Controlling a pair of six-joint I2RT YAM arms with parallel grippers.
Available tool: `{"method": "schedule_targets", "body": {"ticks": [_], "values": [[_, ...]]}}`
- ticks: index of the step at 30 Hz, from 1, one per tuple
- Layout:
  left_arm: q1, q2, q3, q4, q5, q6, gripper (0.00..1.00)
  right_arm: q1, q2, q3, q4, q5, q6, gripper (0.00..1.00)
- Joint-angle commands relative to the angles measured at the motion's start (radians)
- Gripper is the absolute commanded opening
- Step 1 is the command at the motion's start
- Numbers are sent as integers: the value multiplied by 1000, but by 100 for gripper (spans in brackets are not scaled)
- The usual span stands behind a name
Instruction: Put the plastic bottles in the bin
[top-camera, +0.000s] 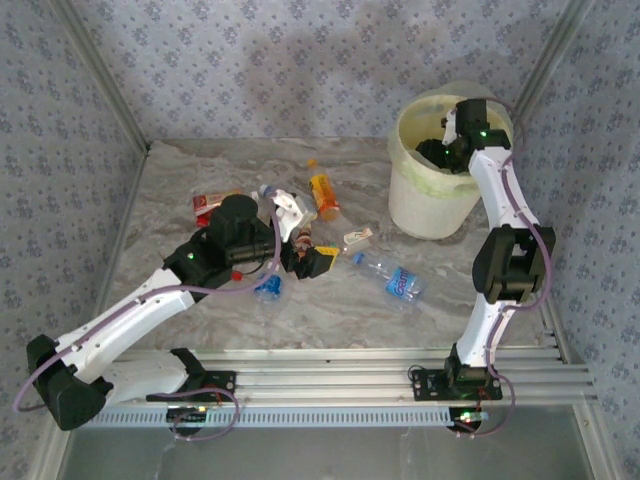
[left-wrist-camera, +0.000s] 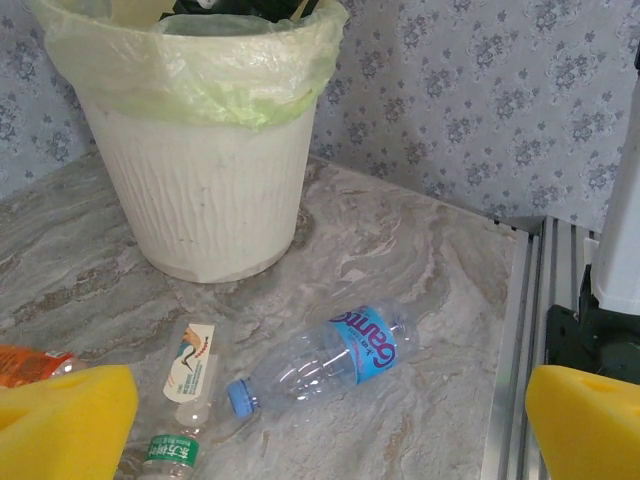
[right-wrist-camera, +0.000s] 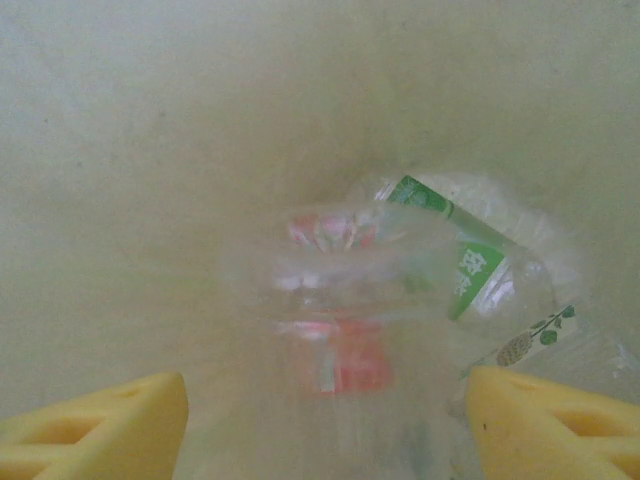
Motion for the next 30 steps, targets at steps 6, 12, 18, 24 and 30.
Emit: {"method": "schedule_targets", "body": {"ticks": [6,12,18,24,30], "values": [[-8,3,37,-18,-10,30,100,5,-20,61,-57,4,-4,81],[-8,1,35,-21,-14,35,100,-5,-76,69,-49,4,14,81],[-7,-3,37,-29,-29,48,100,-22,-176,46,-14,6,57,81],[-7,-8,45,-66,-44,100,100,-20,-330,-49,58,69,91,81],[-8,-5,91,-178,-71,205,100,30,-547,-234,114,124,135,82]]}}
